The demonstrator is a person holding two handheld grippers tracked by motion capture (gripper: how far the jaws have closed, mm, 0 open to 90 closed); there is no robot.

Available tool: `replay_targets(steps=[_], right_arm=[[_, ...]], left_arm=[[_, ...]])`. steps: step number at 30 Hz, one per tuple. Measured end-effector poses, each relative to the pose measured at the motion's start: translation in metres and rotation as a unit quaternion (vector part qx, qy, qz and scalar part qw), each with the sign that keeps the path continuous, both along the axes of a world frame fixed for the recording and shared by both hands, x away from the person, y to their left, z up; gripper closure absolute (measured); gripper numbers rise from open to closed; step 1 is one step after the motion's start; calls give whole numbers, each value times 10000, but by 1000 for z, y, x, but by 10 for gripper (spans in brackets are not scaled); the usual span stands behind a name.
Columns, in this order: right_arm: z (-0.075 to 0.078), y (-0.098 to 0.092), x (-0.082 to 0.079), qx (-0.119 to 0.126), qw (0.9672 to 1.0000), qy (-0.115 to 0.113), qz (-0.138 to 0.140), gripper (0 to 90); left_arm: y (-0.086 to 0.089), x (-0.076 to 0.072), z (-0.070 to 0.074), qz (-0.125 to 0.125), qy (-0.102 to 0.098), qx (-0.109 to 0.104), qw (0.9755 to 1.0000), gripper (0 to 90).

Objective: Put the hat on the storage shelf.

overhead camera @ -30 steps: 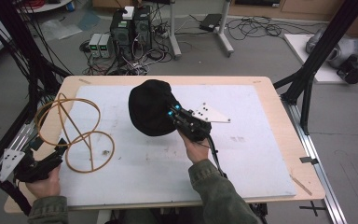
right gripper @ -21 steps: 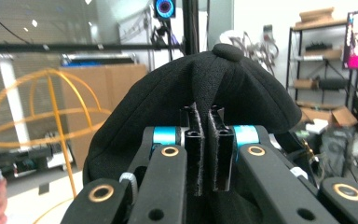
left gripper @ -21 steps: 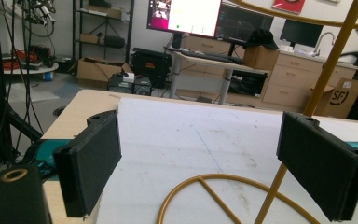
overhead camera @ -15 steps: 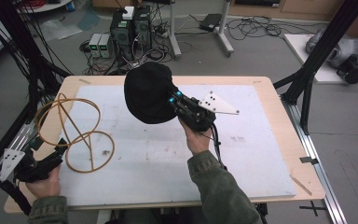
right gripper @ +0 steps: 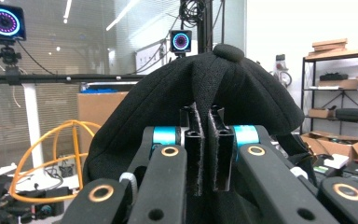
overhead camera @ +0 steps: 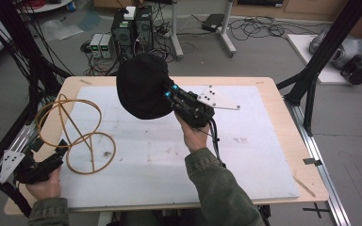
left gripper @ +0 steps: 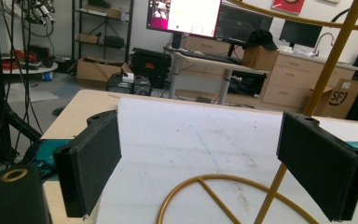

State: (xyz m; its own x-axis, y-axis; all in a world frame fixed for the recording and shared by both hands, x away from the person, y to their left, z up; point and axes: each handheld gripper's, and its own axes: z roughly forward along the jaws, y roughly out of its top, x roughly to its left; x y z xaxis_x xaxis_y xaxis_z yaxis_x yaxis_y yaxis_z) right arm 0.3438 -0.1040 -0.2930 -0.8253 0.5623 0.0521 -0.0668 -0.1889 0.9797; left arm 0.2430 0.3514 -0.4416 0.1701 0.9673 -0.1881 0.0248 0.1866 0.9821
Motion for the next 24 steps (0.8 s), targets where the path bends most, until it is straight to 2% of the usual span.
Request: replay_targets(steps=[13, 24], right_arm=[[14, 30, -1, 73, 9995, -91, 284, 872], [28, 70, -7, 121, 9973, -203, 691, 871]], left_arm=[[1, -1, 0, 24, -16, -19, 10000, 139], [0, -4, 0, 22, -29, -62, 10000, 139]])
